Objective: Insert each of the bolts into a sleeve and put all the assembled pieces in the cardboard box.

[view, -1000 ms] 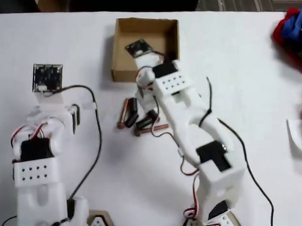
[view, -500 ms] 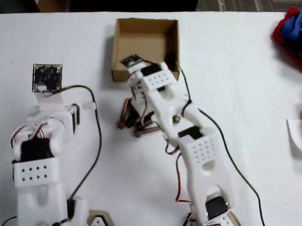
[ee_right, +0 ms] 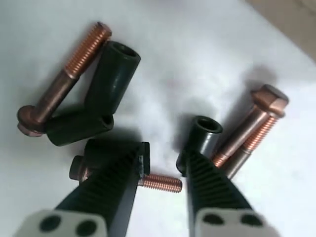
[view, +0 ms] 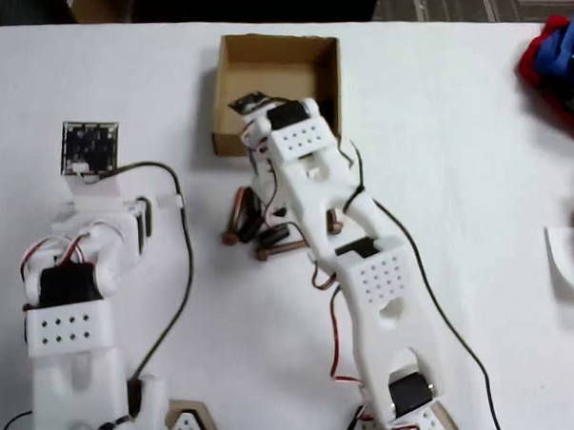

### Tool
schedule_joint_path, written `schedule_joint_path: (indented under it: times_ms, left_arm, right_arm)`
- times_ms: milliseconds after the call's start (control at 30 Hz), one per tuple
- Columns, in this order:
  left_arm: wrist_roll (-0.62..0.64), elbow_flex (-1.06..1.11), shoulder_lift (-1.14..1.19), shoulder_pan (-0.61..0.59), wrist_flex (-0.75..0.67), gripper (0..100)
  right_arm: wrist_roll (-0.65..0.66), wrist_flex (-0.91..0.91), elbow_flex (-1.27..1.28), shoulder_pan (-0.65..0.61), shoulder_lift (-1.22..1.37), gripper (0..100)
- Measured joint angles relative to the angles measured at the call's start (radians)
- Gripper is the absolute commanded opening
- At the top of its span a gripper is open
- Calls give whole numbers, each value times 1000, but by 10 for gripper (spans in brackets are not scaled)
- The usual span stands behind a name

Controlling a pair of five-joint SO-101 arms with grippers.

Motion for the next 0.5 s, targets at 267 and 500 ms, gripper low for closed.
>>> schedule_joint_path:
  times_ms: [267,500]
  left_arm:
    - [0,0,0,0,0,154]
    - [0,0,0,0,0,154]
  right_arm:
    - [0,8,-6,-3,5,159]
    - [0,9,-9,32,6,159]
